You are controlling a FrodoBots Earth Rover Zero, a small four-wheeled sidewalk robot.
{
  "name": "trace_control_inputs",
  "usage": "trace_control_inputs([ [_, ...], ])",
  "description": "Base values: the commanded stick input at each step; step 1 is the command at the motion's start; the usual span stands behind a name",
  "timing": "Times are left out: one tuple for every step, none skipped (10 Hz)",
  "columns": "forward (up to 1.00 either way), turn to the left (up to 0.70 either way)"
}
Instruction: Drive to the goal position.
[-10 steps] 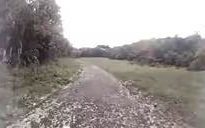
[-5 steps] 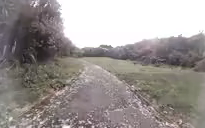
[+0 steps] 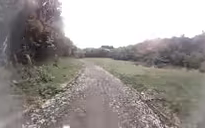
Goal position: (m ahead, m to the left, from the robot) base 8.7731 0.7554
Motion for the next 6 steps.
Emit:
trace_control_inputs([
  [1.00,0.00],
  [1.00,0.00],
  [1.00,0.00],
  [1.00,0.00],
  [1.00,0.00],
  [1.00,0.00],
])
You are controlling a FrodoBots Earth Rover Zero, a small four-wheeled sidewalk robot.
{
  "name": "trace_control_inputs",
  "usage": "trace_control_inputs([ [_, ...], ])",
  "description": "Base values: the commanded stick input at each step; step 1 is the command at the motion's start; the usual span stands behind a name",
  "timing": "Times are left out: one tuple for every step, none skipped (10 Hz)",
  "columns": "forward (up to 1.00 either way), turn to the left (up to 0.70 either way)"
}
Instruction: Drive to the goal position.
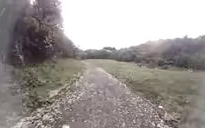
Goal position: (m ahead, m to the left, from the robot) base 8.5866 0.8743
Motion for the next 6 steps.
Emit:
trace_control_inputs([
  [1.00,0.00],
  [1.00,0.00],
  [1.00,0.00],
  [1.00,0.00],
  [1.00,0.00],
  [1.00,0.00],
])
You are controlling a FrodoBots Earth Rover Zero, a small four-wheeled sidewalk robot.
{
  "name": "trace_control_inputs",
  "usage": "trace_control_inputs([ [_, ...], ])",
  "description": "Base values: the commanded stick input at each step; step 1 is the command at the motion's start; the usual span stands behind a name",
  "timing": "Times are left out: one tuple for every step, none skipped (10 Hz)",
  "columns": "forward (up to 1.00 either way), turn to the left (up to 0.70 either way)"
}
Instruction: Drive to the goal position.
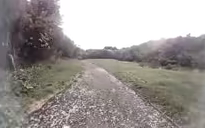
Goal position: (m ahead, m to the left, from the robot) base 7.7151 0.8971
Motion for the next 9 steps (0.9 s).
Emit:
trace_control_inputs([
  [1.00,0.00],
  [1.00,0.00],
  [1.00,0.00],
  [1.00,0.00],
  [1.00,0.00],
  [1.00,0.00],
  [1.00,0.00],
  [1.00,0.00],
  [1.00,0.00],
])
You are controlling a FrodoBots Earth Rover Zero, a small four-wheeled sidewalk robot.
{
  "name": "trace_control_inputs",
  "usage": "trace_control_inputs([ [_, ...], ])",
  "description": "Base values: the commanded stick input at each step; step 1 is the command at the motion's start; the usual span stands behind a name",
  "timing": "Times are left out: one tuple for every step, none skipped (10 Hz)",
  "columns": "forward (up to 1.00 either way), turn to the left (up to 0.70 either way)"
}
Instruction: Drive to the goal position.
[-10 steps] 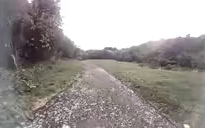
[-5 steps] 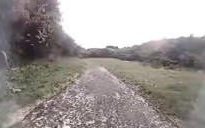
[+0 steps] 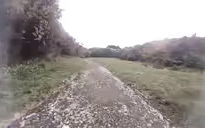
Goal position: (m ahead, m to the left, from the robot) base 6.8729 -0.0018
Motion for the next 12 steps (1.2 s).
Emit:
trace_control_inputs([
  [1.00,0.00],
  [1.00,0.00],
  [1.00,0.00],
  [1.00,0.00],
  [1.00,0.00],
  [1.00,0.00],
  [1.00,0.00],
  [1.00,0.00],
  [1.00,0.00],
  [1.00,0.00],
  [1.00,0.00],
  [1.00,0.00],
])
